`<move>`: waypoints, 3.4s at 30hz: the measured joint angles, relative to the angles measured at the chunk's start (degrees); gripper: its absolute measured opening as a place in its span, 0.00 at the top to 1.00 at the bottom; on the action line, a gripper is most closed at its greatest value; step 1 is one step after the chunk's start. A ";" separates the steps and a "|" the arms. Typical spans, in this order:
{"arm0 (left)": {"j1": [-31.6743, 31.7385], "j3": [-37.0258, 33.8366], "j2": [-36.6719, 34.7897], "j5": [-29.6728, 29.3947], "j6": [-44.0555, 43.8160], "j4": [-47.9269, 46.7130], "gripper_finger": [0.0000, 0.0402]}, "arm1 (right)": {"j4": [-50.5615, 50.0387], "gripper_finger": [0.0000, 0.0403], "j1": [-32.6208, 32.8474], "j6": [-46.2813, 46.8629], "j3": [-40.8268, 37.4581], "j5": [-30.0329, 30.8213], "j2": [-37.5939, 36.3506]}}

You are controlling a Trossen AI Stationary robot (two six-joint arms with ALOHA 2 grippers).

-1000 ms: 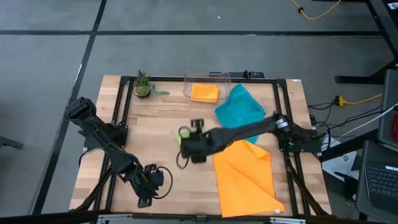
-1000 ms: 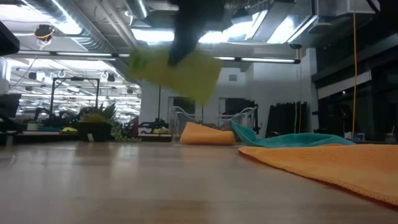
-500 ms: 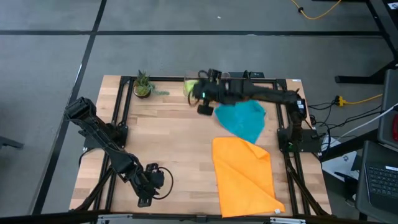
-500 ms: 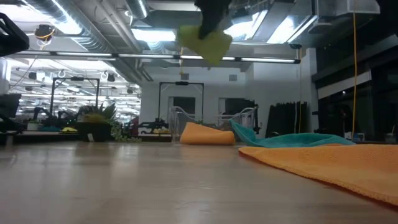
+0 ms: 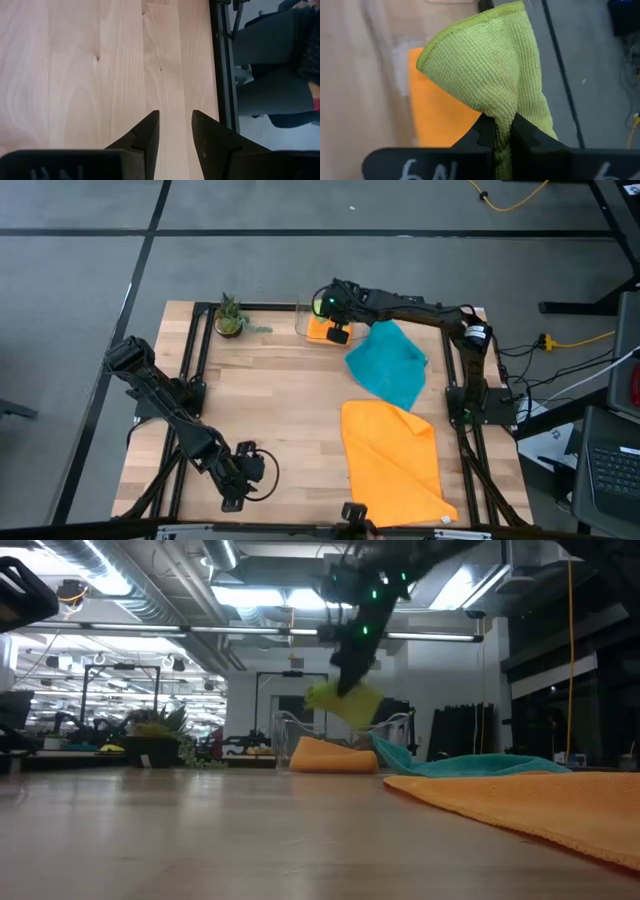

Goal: Fold microfiber towels
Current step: Put the folded green microfiber cloth into the transparent bin, then fold the orange microfiber cloth

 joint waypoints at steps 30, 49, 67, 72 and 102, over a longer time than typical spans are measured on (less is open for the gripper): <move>0.74 0.00 0.00 -0.63 3.08 -0.02 0.73 | 26.96 0.88 0.43 0.15 -17.51 -2.01 -0.11; 0.74 0.00 0.00 -0.63 3.08 0.00 0.73 | 23.35 0.47 2.34 7.91 -17.00 -6.67 -0.11; 0.72 0.00 0.00 -1.02 3.10 -0.02 0.73 | -18.77 0.37 5.72 23.23 12.06 0.89 -0.11; 0.75 0.00 0.00 -2.64 3.17 0.00 0.73 | -38.50 0.40 8.88 32.87 20.27 -5.24 -0.20; 2.54 0.02 -0.02 -2.60 4.13 3.52 0.73 | -21.45 0.43 54.44 67.18 -21.39 -18.57 -1.79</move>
